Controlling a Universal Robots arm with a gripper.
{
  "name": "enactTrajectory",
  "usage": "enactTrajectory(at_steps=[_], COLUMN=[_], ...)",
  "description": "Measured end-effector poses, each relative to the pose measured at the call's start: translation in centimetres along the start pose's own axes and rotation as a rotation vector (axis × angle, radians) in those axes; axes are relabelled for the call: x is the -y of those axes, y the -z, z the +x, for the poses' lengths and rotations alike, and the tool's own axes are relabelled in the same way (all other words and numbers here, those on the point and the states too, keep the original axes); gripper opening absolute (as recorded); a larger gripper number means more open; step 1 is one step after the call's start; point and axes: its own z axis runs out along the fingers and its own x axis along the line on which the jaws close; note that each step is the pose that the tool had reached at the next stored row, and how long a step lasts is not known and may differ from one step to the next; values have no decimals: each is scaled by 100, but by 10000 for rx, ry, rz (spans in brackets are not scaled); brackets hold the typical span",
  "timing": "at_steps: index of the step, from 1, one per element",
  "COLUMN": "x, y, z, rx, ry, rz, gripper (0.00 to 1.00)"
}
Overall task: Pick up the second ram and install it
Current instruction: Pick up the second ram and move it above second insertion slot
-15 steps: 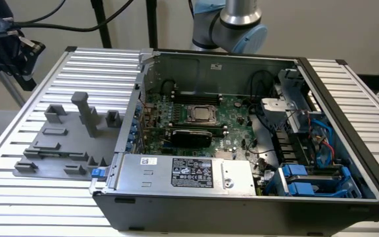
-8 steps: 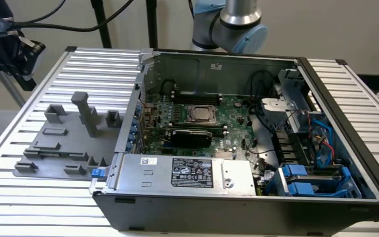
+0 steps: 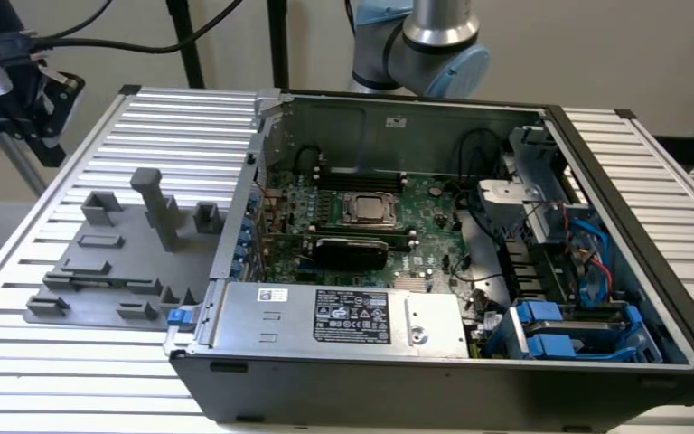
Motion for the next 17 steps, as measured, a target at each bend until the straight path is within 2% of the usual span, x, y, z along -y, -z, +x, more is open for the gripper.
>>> enactTrajectory(at_steps=[17], x=[3], y=[-60], z=[1], rx=[-129], ry=[3103], rz=[-72], gripper=[11])
